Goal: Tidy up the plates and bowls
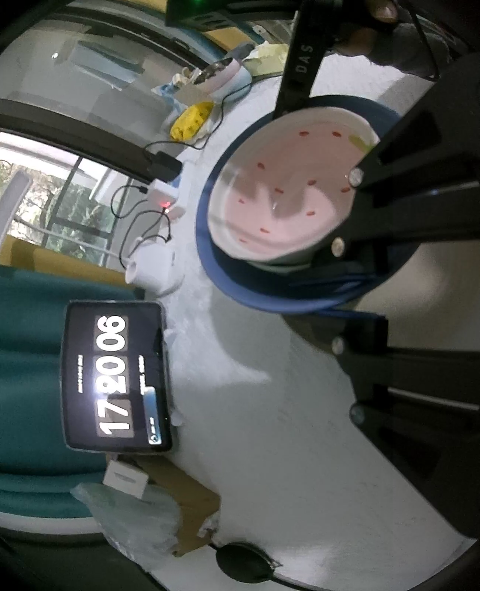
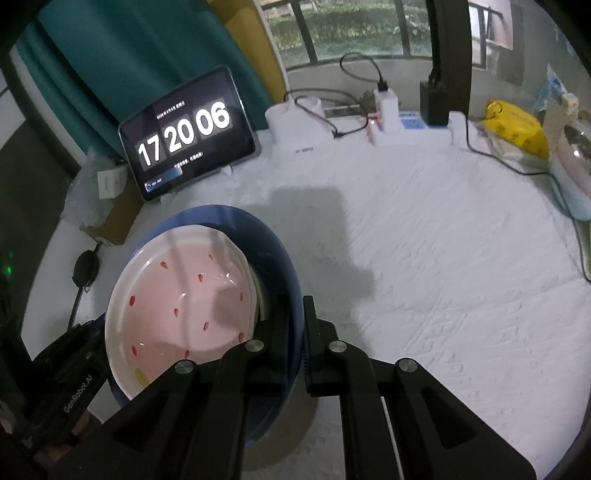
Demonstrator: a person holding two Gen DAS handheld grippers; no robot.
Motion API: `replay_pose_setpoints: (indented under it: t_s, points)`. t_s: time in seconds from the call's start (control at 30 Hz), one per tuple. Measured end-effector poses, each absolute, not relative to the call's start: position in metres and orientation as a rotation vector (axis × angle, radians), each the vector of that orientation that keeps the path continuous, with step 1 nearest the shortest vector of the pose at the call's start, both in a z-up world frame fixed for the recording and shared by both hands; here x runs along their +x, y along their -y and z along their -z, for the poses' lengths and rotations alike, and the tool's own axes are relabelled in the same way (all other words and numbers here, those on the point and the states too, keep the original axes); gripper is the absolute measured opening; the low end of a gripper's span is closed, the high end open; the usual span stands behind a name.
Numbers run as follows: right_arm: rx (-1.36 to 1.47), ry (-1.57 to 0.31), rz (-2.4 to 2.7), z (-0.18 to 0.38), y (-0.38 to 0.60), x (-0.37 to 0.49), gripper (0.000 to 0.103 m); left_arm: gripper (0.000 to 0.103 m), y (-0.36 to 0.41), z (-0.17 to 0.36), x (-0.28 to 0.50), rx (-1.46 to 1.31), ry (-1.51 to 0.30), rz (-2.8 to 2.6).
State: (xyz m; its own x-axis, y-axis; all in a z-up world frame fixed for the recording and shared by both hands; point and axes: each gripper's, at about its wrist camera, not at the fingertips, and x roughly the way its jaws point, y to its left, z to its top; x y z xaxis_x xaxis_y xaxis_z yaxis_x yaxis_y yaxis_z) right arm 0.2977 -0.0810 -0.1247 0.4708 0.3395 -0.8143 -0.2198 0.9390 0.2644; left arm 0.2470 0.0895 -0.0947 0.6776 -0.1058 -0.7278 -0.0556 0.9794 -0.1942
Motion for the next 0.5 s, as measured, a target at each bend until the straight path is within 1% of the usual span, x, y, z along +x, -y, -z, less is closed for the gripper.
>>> replay_pose_setpoints:
  t_s: [0.27,0.33,0.4,0.47,0.5]
  points:
    - [0.131,-1.034,-0.351,0.1299,0.0797,0.3049,0.009,0.012,-0.089,0.0944,0.2504,-0.2,-0.82,0.021]
    - [0.125,-1.034,-0.355,0.1305,0.0806,0.3056,0.01,0.015,-0.0879,0.094,0.2501,-0.184,-0.811,0.01]
    - [0.114,-1.029,-0.352,0.1302,0.0808,0.3042,0.01,0.015,-0.0856,0.0937,0.2495,-0.154,-0.806,-0.01]
    - [0.109,-1.027,-0.349,0.1306,0.0816,0.3034,0.011,0.021,-0.086,0.0938,0.2478,-0.14,-0.795,-0.03]
    - [0.107,-1.025,-0.349,0.1309,0.0812,0.3032,0.011,0.025,-0.0875,0.0939,0.2469,-0.141,-0.789,-0.043]
